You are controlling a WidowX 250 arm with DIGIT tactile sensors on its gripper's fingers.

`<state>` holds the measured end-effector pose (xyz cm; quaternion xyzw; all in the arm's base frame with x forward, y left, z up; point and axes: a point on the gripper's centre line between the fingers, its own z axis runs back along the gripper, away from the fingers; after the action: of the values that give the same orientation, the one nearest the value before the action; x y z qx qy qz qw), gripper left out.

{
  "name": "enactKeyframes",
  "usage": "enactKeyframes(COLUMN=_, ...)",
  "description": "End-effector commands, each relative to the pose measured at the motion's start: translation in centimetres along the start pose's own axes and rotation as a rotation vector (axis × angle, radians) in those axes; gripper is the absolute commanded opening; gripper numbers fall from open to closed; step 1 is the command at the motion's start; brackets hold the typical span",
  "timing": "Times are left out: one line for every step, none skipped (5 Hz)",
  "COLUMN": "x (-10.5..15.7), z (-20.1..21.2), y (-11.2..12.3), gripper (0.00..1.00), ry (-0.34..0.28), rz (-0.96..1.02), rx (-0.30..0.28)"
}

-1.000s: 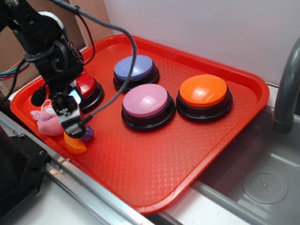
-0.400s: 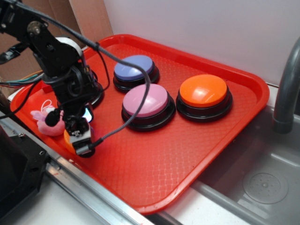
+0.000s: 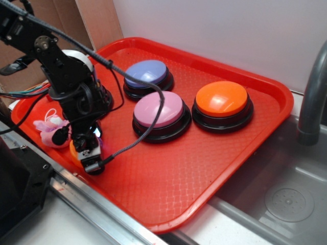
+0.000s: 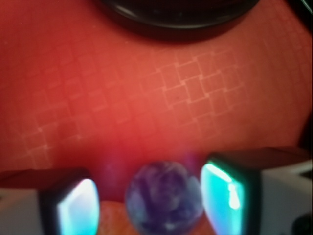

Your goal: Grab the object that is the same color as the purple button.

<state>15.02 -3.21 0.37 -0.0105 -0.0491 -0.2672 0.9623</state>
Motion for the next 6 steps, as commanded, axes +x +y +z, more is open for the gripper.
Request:
enactKeyframes(x=0.2, z=0.9, y=0.3, gripper=0.00, ry=0.014, rz=0.026, rx=0.018)
enactKeyframes(x=1.1, z=3.1, y=0.3, gripper=0.00, ry=0.032, rz=0.075, rx=0.023)
enactKeyframes(x=2.6, z=7.4, y=0.5, gripper=0.00, ry=0.042, rz=0.236, rx=0.000)
enactKeyframes(x=3.2, z=11.7, y=0.1, gripper=0.00, ry=-0.021, rz=0.308, rx=0.028)
enactKeyframes(x=3.3, z=15.6, y=-0.6, gripper=0.00, ry=-0.069, rz=0.392, rx=0.053)
enactKeyframes(x=3.6, z=17.5, y=-1.0, gripper=0.00, ry=-0.077, rz=0.463, rx=0.042)
